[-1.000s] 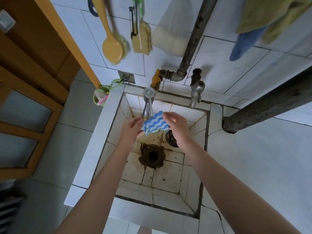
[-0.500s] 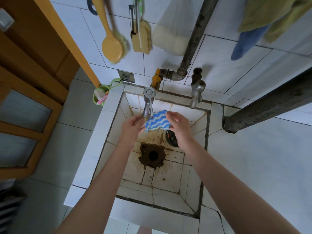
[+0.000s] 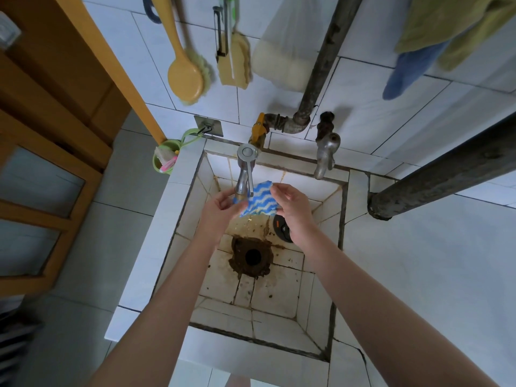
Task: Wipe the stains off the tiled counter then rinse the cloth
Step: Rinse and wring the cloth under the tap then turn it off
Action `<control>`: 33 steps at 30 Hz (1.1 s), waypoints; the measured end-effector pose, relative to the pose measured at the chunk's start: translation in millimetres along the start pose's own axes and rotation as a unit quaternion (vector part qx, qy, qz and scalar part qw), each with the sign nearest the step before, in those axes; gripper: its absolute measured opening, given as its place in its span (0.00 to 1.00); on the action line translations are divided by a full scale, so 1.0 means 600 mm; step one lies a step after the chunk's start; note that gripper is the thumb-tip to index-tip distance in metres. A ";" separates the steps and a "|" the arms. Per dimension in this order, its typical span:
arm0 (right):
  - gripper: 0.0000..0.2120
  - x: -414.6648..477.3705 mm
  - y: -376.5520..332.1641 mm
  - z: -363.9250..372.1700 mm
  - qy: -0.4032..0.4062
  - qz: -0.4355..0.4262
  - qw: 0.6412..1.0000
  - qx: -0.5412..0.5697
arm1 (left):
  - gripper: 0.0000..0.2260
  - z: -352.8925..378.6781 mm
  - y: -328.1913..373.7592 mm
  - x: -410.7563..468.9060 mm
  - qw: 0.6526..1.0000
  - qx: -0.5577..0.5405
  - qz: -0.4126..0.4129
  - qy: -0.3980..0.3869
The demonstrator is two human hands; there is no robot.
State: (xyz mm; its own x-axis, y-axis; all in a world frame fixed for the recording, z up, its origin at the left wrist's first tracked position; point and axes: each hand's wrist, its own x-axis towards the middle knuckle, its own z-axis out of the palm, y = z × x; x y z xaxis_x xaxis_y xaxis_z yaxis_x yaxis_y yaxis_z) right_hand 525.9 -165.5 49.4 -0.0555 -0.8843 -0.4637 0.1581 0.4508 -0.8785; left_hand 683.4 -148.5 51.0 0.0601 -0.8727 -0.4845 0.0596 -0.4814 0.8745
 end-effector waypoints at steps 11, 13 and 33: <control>0.08 0.009 0.002 0.046 -0.048 -0.003 0.999 -0.021 | 0.08 -0.022 -0.005 -0.016 0.994 0.081 0.030 0.061; 0.08 0.011 0.003 0.052 -0.060 0.003 0.998 -0.034 | 0.07 -0.030 -0.004 -0.018 0.995 0.064 0.032 0.065; 0.09 0.011 0.000 0.082 -0.114 -0.035 0.986 -0.117 | 0.15 -0.068 0.004 -0.028 0.996 0.021 0.012 0.090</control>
State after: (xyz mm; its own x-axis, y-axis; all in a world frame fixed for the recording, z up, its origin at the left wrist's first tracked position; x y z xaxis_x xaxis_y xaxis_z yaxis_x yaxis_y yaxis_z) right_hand 573.8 -177.4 52.3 0.1696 -0.9064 -0.3870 -0.0706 0.3805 -0.9221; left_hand 722.9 -131.6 60.4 0.2392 -0.8574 -0.4556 0.0141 -0.4661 0.8846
